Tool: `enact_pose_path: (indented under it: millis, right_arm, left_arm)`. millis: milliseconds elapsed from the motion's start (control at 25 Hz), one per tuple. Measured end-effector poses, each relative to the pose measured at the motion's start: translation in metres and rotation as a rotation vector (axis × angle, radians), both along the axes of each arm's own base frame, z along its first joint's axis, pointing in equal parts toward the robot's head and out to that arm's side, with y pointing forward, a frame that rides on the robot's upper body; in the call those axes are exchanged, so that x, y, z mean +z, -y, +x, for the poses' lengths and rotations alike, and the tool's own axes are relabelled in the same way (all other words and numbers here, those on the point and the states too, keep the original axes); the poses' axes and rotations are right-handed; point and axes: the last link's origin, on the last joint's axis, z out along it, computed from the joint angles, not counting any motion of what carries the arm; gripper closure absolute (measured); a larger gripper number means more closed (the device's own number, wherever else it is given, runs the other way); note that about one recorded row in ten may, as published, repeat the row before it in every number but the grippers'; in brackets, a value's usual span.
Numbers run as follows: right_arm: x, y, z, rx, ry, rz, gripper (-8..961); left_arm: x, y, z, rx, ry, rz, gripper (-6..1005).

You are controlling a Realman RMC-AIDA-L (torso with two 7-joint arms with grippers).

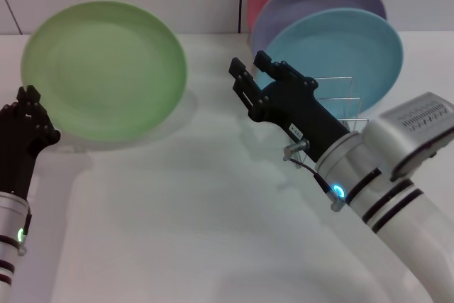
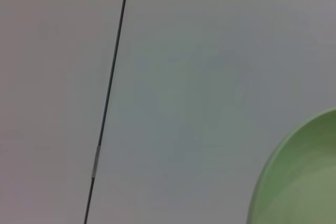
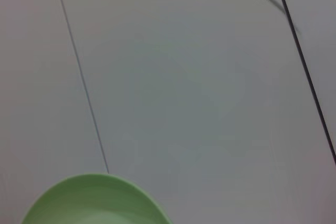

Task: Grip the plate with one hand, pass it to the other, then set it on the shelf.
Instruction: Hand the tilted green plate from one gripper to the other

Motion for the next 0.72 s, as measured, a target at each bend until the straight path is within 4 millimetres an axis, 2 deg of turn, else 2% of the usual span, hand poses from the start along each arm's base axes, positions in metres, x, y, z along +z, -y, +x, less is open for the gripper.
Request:
enact_pose_path:
  millis: [360,720]
  right_arm:
    - [-0.009,-0.011,-0.005,-0.017,0.044,-0.055,503]
    - [-0.011,-0.012,-0.003,-0.026,0.06,-0.069,505]
  left_arm:
    - [-0.005,0.002,0.005,-0.018,-0.006,-0.016,969]
    - [-0.01,0.003,0.011,-0.048,-0.011,-0.042,969]
